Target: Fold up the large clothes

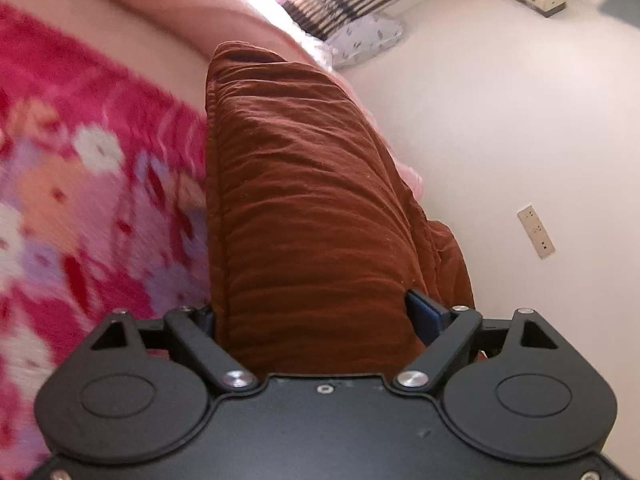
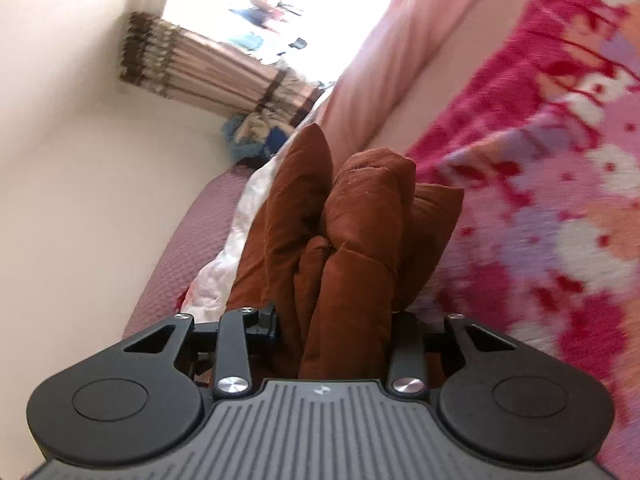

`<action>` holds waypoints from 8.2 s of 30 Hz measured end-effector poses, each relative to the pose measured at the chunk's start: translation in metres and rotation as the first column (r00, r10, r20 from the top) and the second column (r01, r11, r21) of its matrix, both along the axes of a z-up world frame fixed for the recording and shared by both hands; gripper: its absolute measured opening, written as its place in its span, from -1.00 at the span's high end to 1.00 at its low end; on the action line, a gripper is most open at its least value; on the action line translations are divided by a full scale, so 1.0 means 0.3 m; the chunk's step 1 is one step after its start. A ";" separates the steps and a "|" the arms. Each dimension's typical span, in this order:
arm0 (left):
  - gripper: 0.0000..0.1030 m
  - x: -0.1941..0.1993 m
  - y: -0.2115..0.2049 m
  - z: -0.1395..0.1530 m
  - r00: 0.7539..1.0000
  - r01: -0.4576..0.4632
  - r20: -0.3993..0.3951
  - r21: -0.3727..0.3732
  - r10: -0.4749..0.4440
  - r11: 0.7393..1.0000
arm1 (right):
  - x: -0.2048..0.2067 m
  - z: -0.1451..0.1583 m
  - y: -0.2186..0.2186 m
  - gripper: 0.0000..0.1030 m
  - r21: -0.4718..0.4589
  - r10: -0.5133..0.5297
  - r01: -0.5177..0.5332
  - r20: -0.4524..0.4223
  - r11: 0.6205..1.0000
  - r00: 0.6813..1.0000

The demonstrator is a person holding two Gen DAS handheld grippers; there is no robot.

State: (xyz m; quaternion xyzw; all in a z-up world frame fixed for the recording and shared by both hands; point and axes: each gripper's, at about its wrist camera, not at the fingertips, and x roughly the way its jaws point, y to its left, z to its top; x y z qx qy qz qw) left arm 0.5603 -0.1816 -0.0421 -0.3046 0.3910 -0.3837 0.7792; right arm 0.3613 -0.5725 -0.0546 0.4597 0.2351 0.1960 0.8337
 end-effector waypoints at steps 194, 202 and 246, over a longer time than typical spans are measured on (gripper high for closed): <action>-0.74 -0.398 0.044 0.055 0.899 -0.323 0.428 0.504 0.094 0.801 | 0.025 0.096 0.791 0.42 -0.752 -0.272 0.215 0.049 0.623 0.961; -0.75 -0.581 0.132 0.114 0.888 -0.342 0.438 0.425 0.141 0.838 | -0.152 0.183 0.814 0.31 -0.727 -0.247 0.275 0.148 0.629 0.958; -0.80 -1.279 0.282 0.113 0.908 -0.404 0.346 0.573 0.237 0.713 | -0.793 0.194 0.974 -0.68 -0.805 -0.293 0.235 0.081 0.544 0.953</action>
